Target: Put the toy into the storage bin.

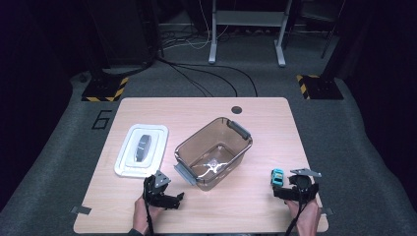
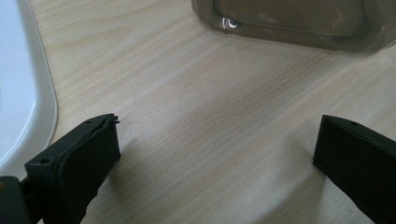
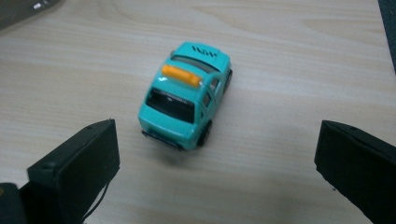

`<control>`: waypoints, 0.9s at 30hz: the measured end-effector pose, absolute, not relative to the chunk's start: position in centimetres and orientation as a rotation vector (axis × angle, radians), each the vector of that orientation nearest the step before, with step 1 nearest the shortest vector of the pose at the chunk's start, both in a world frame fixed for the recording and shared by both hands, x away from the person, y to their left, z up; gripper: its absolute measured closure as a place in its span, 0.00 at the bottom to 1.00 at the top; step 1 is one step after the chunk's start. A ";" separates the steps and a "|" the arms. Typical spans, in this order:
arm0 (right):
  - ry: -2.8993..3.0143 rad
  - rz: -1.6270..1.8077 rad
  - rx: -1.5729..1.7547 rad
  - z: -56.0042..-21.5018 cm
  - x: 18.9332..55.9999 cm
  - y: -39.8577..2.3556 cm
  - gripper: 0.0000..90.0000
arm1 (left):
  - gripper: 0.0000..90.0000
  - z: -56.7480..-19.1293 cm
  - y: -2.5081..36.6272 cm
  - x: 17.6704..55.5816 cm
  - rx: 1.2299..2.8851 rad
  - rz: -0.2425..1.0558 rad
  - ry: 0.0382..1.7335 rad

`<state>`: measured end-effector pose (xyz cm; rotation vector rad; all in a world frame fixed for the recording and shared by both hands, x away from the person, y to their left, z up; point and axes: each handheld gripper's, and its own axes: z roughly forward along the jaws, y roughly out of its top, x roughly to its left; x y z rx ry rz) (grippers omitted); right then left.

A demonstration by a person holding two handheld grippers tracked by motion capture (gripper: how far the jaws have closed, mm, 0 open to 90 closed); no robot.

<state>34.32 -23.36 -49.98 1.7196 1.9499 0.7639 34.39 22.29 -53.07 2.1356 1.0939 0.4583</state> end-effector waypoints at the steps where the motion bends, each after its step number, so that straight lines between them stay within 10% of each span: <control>1: 1.956 0.759 1.721 -49.8 34.6 -23.2 0.00 | 0.00 -53.1 22.3 34.4 2.136 0.459 1.094; 8: 1.969 0.752 1.742 -49.4 36.3 -21.9 0.01 | 0.00 -53.1 22.3 34.4 2.136 0.461 1.094; 27: 1.944 0.754 1.768 -49.6 37.4 -21.4 0.48 | 0.00 -53.1 22.3 34.4 2.132 0.459 1.098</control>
